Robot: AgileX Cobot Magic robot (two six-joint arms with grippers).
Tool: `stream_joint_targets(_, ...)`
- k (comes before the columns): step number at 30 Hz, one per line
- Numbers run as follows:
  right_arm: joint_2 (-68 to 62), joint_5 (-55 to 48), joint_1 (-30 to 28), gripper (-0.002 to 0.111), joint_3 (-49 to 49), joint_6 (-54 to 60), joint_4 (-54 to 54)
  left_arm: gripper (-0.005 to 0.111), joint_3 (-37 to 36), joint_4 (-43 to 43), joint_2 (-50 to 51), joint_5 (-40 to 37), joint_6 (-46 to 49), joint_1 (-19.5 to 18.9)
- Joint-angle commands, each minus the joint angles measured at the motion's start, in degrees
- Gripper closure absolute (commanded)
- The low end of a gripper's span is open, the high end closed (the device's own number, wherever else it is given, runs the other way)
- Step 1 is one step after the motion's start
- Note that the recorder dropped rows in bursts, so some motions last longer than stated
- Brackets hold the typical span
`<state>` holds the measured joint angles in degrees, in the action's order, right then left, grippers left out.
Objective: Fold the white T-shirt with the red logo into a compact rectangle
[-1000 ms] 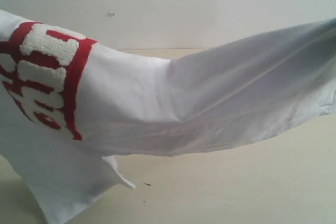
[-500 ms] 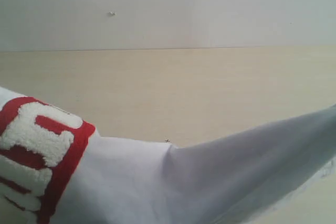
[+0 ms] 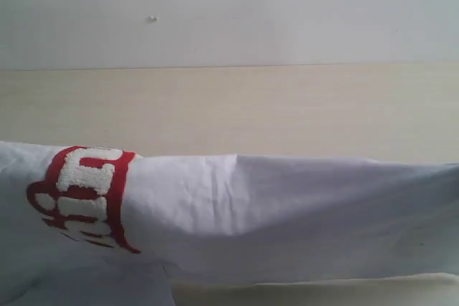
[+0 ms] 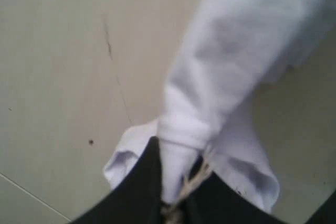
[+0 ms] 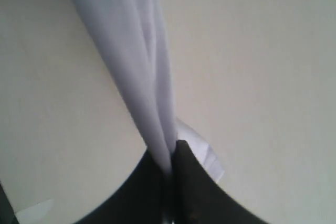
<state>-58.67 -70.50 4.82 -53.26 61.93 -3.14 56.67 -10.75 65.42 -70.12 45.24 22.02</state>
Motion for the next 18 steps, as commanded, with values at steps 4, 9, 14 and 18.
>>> stream_joint_targets(4,-12.08,5.67,0.14,0.108,0.27,-0.64,4.58,0.107,-4.54,-2.51,9.28,12.77,-0.73,-4.30)
stream_joint_targets(9,-18.10,13.71,0.03,0.108,0.27,-3.37,7.56,0.107,-4.54,-2.51,13.15,23.70,-0.73,-7.20)
stream_joint_targets(14,-23.03,22.76,0.03,0.108,0.27,-6.74,11.40,0.107,-4.54,-2.51,18.20,30.28,-0.60,-9.48)
stream_joint_targets(18,-27.43,28.54,0.03,0.108,0.27,-11.56,16.60,0.107,-4.54,-2.51,22.70,37.07,-0.71,-10.95)
